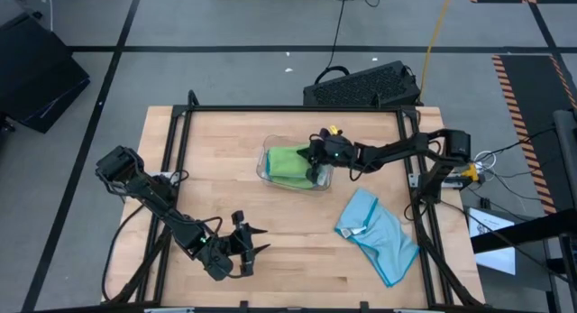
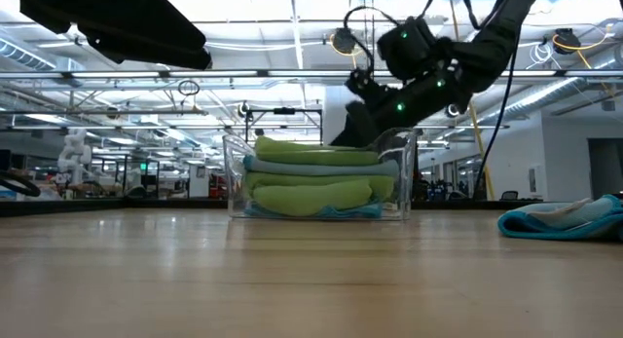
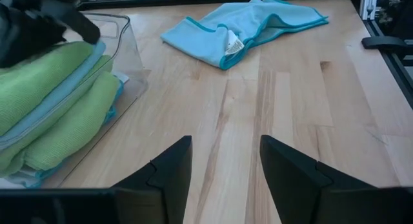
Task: Fold microfiber towels
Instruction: Stack the green microfiber cloth on top of the blue microfiber cloth in the transparent bin, then fold the blue microfiber cloth
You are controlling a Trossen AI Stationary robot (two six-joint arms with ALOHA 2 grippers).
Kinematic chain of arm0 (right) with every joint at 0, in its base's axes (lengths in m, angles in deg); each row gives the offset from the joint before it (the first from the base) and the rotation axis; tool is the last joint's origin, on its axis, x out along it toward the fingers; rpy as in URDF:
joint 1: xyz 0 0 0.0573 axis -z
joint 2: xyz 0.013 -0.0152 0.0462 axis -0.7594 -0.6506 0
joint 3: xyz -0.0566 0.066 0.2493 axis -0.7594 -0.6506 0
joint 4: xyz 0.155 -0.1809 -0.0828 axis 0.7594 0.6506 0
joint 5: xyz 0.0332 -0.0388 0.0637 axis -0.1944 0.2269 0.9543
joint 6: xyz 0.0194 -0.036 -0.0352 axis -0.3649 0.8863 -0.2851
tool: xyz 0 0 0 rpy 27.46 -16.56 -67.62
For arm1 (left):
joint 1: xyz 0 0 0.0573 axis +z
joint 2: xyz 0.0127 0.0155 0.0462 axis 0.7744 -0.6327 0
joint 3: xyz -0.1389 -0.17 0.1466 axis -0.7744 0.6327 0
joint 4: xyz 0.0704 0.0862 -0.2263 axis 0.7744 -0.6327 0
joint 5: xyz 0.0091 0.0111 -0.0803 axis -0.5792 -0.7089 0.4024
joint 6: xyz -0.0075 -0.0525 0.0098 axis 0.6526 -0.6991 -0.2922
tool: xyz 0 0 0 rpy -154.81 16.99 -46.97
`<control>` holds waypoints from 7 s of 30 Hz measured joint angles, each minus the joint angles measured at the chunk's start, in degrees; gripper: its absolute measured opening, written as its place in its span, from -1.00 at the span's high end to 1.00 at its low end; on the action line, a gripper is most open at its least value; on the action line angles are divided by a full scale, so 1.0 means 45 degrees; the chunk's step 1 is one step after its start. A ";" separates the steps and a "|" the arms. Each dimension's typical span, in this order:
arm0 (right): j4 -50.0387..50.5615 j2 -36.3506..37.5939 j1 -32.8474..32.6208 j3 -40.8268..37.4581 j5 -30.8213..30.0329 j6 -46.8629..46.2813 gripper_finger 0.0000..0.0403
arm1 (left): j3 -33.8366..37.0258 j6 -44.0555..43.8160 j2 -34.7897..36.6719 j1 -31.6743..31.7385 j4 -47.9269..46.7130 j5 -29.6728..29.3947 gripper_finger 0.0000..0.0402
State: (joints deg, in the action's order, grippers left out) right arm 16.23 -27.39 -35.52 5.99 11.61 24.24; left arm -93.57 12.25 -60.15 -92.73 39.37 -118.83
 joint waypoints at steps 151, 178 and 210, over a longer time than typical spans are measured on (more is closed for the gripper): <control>-0.0479 0.5154 -1.4860 -0.1240 -0.7341 0.1980 0.98 | -0.4784 0.5097 -0.5793 0.3986 0.4774 0.4933 -0.06; 0.1375 0.5256 -1.4859 -0.1240 -0.7351 0.1175 0.94 | -0.6563 0.5346 -0.3473 0.0811 -0.1463 -0.2773 0.99; 0.7835 0.5251 -1.5379 -0.3257 -0.6517 -0.9992 0.06 | -0.6547 0.1996 -0.4996 0.0177 -0.2383 0.1870 0.46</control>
State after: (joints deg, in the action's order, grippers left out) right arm 51.49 -3.76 -104.72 -8.67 -17.72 -20.72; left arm -123.03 21.23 -82.63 -91.93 28.65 -110.41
